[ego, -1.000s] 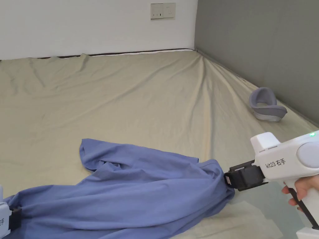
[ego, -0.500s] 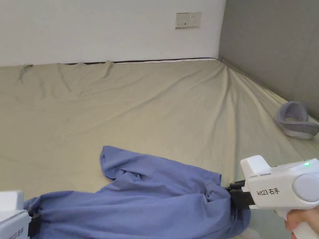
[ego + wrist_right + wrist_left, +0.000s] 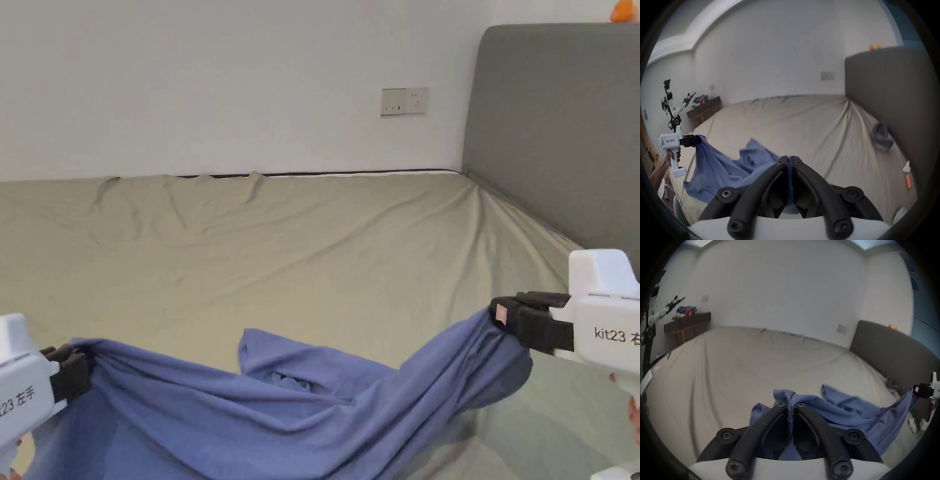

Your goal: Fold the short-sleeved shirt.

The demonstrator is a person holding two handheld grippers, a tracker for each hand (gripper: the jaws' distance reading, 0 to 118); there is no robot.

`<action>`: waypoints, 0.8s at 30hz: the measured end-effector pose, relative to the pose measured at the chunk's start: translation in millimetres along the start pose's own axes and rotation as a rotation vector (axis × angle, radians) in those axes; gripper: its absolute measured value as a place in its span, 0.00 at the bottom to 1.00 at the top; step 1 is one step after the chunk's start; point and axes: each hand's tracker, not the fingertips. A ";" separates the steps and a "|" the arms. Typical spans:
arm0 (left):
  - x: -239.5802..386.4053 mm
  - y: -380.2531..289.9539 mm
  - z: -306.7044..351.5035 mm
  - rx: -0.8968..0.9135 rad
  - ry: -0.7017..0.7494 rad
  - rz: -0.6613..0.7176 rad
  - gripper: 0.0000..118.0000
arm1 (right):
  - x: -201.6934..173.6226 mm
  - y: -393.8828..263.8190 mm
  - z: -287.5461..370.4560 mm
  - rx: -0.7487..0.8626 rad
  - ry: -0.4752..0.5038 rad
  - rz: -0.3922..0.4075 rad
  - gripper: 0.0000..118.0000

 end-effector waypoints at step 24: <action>7.2 129.6 145.7 0.469 0.216 -0.136 0.00 | -75.4 127.4 143.9 0.519 -0.265 0.079 0.02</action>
